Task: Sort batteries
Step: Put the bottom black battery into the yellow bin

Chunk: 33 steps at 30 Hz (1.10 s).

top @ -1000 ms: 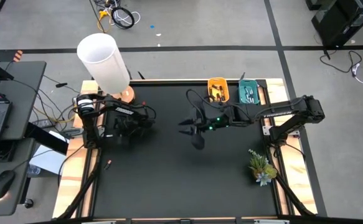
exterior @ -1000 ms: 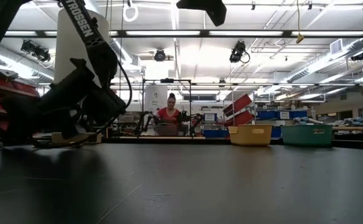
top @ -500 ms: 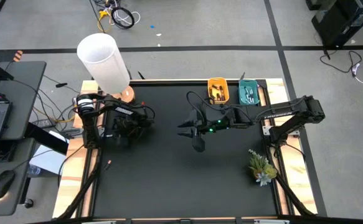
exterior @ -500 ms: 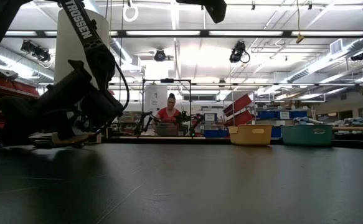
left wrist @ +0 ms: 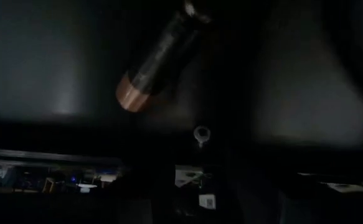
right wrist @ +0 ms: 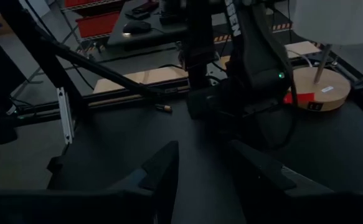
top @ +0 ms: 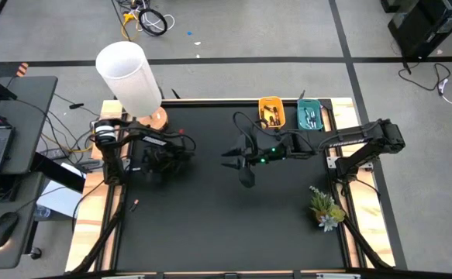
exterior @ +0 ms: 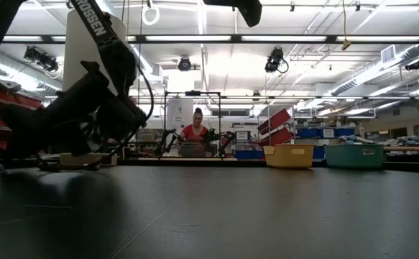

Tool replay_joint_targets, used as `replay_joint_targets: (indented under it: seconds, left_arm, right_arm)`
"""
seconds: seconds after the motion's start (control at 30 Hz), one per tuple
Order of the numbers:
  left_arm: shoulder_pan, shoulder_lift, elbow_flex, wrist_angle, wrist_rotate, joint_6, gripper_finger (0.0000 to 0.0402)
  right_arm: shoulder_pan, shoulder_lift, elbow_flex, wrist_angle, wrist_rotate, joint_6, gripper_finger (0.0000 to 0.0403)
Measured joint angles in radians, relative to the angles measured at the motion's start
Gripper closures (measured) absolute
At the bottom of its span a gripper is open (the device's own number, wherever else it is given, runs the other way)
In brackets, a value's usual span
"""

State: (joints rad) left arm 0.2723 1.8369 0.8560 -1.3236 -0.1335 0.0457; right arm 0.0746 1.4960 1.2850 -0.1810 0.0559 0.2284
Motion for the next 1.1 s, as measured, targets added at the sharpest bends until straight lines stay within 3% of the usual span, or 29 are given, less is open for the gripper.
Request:
replay_joint_targets:
  seconds: [0.2,0.4,0.53,0.67,0.87,1.1]
  left_arm:
    - [-0.022,-0.125,0.075,-0.066,0.029,-0.119,0.0245]
    - [-0.131,-0.467,0.055,-0.075,0.171,-0.368,0.0245]
    - [-0.291,-0.708,0.009,-0.082,0.307,-0.673,0.0245]
    - [-0.481,-0.857,0.010,-0.082,0.335,-1.043,0.0245]
    - [-0.729,-0.849,-0.013,-0.046,0.354,-1.341,0.0245]
    - [-0.930,-0.803,-0.159,0.205,0.353,-1.545,0.0245]
  right_arm:
    - [-0.013,0.000,0.000,0.003,-0.001,-0.003,0.0252]
    - [-0.018,0.000,0.000,0.013,-0.001,-0.023,0.0252]
    - [-0.019,0.000,0.000,0.008,-0.003,-0.023,0.0252]
    - [-0.019,0.000,0.000,0.012,-0.004,-0.028,0.0252]
    - [-0.019,0.000,0.000,0.026,-0.010,-0.054,0.0252]
    - [-0.007,0.000,0.000,0.029,-0.037,-0.047,0.0252]
